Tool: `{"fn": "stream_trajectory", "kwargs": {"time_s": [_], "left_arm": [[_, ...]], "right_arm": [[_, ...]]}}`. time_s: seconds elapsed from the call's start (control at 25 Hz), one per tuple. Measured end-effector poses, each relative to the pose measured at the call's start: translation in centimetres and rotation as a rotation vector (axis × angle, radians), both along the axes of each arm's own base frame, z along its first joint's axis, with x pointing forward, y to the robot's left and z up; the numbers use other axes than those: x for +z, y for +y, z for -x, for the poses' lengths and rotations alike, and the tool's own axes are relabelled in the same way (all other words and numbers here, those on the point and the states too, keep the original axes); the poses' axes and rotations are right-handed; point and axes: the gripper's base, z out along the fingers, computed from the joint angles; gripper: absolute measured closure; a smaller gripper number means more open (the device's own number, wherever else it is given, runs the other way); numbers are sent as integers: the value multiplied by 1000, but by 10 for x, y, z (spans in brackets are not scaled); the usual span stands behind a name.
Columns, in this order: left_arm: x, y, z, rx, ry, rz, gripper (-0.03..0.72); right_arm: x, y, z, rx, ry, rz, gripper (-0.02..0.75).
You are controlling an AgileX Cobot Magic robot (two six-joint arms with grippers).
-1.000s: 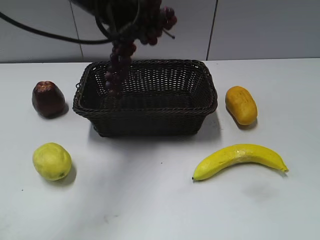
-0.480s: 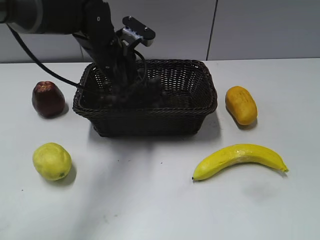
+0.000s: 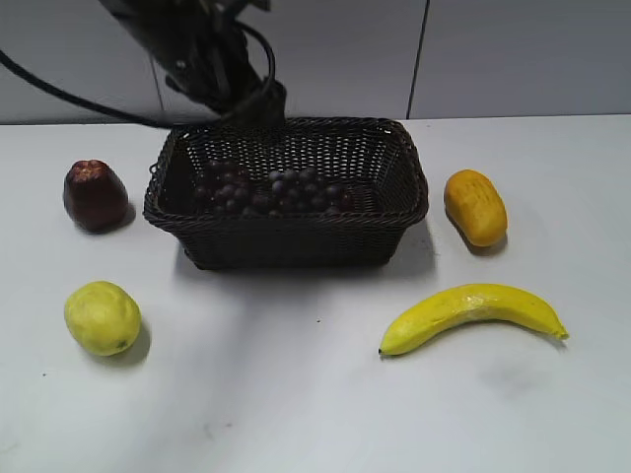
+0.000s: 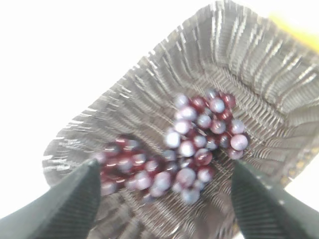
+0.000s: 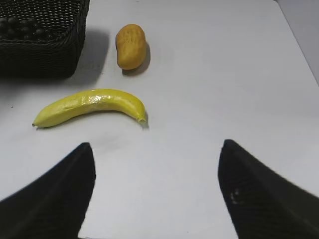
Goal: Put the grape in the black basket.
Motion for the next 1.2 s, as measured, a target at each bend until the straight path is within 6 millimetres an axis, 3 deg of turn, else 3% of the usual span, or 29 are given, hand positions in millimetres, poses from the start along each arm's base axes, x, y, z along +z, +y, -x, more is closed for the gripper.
{"fn": "stream_trajectory", "kwargs": {"time_s": [0.2,0.32,0.52,0.64,0.84,1.0,1.2], "left_arm": [[69,25,25,20,-106,49,94],[90,55,31,87,-79,38,101],[86,114,32,259,136,-50,102],[90,137,32,339,171,-50,102],[109,153,43,410,126,-38,102],[124,160,66,438,86,-27,102],[114,171,109,470,125,-29,102]], "right_arm": [[0,0,0,0,0,0,152],[0,0,0,0,0,0,153],[0,0,0,0,0,0,153],[0,0,0,0,0,0,153],[0,0,0,0,0,0,153],[0,0,0,0,0,0,153],[0,0,0,0,0,0,153]]}}
